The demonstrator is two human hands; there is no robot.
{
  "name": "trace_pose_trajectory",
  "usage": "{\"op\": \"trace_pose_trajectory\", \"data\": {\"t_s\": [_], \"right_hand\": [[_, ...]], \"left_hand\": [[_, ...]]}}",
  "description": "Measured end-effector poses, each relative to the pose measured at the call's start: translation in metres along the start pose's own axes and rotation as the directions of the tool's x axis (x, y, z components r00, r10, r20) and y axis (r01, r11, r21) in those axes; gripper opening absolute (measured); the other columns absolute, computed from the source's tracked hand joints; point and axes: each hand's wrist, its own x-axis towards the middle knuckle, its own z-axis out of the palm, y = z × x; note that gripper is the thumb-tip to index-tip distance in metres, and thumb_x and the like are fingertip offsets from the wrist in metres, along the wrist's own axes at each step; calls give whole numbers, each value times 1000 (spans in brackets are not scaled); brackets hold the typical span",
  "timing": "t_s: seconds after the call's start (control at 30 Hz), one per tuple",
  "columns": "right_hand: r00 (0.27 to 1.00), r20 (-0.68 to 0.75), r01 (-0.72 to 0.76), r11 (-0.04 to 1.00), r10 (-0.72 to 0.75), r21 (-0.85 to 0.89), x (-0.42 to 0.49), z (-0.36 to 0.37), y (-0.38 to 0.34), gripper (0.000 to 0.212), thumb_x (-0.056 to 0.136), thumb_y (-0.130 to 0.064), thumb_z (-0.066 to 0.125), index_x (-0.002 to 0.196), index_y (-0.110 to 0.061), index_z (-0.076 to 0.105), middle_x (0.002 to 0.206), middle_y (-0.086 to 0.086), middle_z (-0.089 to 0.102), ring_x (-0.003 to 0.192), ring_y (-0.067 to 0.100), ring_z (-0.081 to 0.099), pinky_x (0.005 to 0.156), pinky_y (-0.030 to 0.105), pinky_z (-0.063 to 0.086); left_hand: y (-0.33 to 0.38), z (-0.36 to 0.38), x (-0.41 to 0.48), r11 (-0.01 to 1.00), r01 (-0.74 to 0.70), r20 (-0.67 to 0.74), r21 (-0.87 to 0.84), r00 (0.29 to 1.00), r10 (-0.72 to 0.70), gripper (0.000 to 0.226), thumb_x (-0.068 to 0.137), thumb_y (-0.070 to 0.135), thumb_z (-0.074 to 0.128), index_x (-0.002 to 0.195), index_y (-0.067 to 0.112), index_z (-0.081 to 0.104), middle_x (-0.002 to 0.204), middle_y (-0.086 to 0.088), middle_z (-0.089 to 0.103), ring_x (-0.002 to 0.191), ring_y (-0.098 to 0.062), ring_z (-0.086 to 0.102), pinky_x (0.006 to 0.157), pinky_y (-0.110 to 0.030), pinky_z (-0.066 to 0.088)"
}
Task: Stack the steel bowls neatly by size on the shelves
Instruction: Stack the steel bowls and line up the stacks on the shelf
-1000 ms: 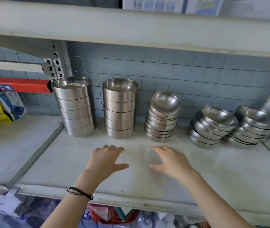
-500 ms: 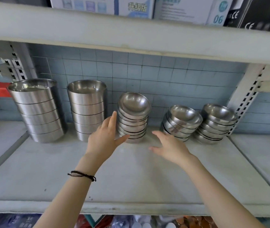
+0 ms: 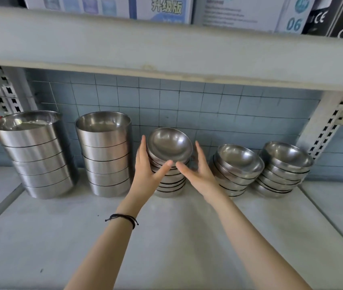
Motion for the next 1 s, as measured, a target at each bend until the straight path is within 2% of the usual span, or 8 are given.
{"op": "trace_pose_trajectory", "data": {"t_s": [0.13,0.23,0.3,0.37,0.43,0.53,0.73,1.0], "right_hand": [[997,69,42,999,-43,14,8,-2,5,120,62,-61,84,154,-43,9,160,-19,23,146,0,24,121,37,28],[989,116,90,995,-95,43,15,-3,4,99,75,-33,83,153,-34,22,150,-15,43,133,-9,41,114,23,36],[986,114,114,992,-119,52,20,-2,5,89,81,-19,80,152,-27,28,146,-10,49,132,-2,46,113,24,37],[987,84,131,990,-135,52,23,0,6,83,82,-21,81,150,-24,33,144,-7,52,133,4,48,114,32,38],[988,61,142,989,-145,50,25,1,4,83,80,-29,82,148,-22,36,143,-5,54,133,6,49,115,36,38],[986,47,160,986,-162,38,27,2,2,78,80,-29,80,145,-22,39,140,-5,55,129,3,51,111,28,41],[980,86,179,983,-181,41,27,1,4,84,75,-20,84,145,-27,38,140,-9,55,129,0,51,107,20,42],[979,23,204,978,-205,33,27,-2,-7,82,73,-23,87,141,-32,43,126,-27,59,114,-17,53,92,7,43]], "left_hand": [[-4,-3,2,998,-20,33,-52,999,22,105,75,48,77,150,32,5,158,12,17,142,8,17,115,-15,19],[-7,-2,7,998,-18,-14,-60,1000,17,108,70,53,76,153,27,12,158,8,24,143,1,23,119,-28,24],[-7,-2,9,999,-9,-49,-50,999,6,109,66,59,73,153,25,16,156,5,29,143,-5,27,118,-37,28],[-6,-1,10,999,-7,-71,-42,997,4,98,67,57,74,147,30,25,147,10,39,138,1,33,115,-29,32],[-3,1,11,999,-44,-105,-24,994,41,72,72,42,78,128,42,33,126,25,47,120,19,42,101,-7,34],[2,0,13,995,-82,-105,-50,992,77,57,77,24,76,111,47,36,112,29,48,105,25,47,87,1,36],[-8,-10,11,997,34,46,-72,998,-31,117,62,56,80,153,18,17,148,7,40,136,-4,40,114,-31,35],[-2,-8,16,997,25,4,-69,1000,-25,113,65,62,73,153,18,17,153,7,35,140,-5,32,117,-32,29]]}}
